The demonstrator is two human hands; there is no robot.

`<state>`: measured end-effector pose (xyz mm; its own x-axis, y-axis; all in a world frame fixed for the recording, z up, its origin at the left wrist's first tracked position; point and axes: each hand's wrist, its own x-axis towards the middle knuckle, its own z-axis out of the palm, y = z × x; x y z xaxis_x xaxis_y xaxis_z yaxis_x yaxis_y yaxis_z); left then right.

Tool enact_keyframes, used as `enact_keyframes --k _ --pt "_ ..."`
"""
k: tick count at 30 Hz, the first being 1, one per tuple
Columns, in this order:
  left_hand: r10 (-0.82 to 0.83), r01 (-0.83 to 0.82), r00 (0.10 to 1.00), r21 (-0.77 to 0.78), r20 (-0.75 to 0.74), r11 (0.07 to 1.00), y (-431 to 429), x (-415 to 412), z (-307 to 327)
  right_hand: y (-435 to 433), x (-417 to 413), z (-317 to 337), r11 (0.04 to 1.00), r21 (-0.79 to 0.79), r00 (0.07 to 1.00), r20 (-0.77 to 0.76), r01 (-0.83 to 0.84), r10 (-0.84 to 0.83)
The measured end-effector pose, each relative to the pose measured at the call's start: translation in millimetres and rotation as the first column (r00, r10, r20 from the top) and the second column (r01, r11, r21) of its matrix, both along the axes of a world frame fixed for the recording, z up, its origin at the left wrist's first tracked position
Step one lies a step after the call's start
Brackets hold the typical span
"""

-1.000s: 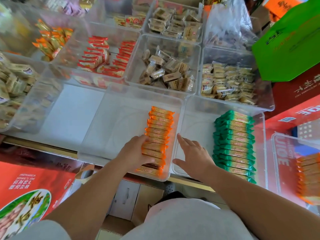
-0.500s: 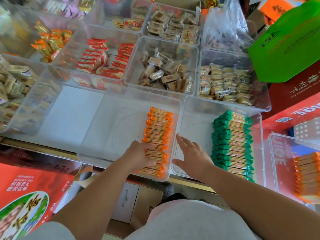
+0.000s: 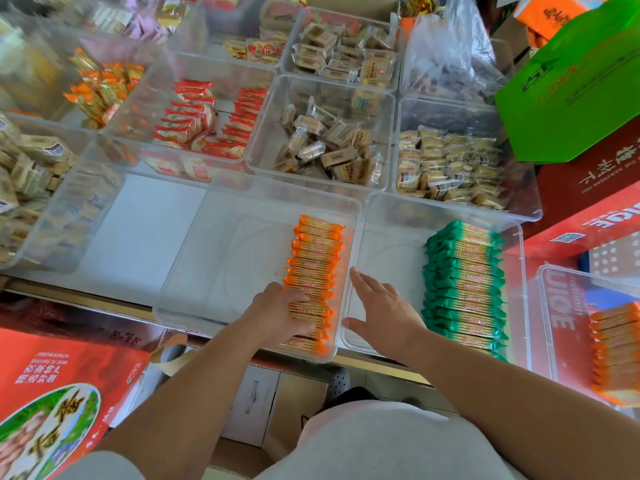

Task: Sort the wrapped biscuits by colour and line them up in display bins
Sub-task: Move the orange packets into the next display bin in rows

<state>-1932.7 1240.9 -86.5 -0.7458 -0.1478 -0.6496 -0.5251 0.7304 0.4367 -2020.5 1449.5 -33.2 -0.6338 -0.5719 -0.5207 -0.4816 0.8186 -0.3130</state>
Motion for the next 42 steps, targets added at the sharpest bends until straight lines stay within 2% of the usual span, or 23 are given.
enact_keyframes --k 5,8,10,13,16,20,22,24,27,29,33,36,42 --pt "-0.056 0.046 0.997 -0.204 -0.044 0.978 19 -3 8 5 -1 -4 0.999 -0.033 1.0 -0.015 -0.025 0.024" --pt "-0.067 -0.001 0.969 -0.275 -0.237 0.962 39 -9 22 23 -6 0 0.994 -0.107 1.0 -0.001 -0.01 0.01" --pt "-0.075 -0.05 0.914 -0.295 -0.399 0.954 56 -18 29 46 -13 6 0.983 -0.176 0.999 -0.011 0.048 -0.051" --pt "-0.106 -0.056 0.807 -0.254 -0.581 0.966 93 -39 35 98 -30 14 0.94 -0.276 0.973 -0.06 0.199 -0.223" --pt "-0.167 0.043 0.73 -0.199 -0.663 0.979 150 -64 46 172 -49 20 0.893 -0.333 0.918 -0.15 0.303 -0.367" --pt "-0.24 0.238 0.678 -0.101 -0.695 0.966 246 -91 54 292 -67 19 0.875 -0.246 0.843 -0.255 0.416 -0.473" --pt "-0.29 0.375 0.651 -0.035 -0.701 0.926 297 -104 50 352 -74 15 0.872 -0.153 0.822 -0.291 0.466 -0.49" --pt "-0.391 0.491 0.641 -0.038 -0.66 0.87 345 -118 43 405 -80 10 0.862 -0.002 0.823 -0.295 0.507 -0.485" --pt "-0.54 0.526 0.676 -0.185 -0.501 0.83 399 -134 31 469 -86 -4 0.877 0.236 0.885 -0.324 0.419 -0.335" --pt "-0.588 0.507 0.698 -0.298 -0.409 0.809 420 -135 20 495 -91 -16 0.89 0.309 0.919 -0.313 0.336 -0.238" --pt "-0.598 0.462 0.717 -0.398 -0.357 0.792 436 -126 1 507 -103 -28 0.902 0.388 0.961 -0.259 0.192 -0.093" --pt "-0.613 0.435 0.722 -0.477 -0.322 0.763 440 -125 -3 506 -109 -33 0.895 0.409 0.961 -0.269 0.177 -0.067" --pt "-0.6 0.393 0.731 -0.519 -0.325 0.76 445 -125 -5 507 -111 -40 0.917 0.364 0.937 -0.347 0.161 -0.027"
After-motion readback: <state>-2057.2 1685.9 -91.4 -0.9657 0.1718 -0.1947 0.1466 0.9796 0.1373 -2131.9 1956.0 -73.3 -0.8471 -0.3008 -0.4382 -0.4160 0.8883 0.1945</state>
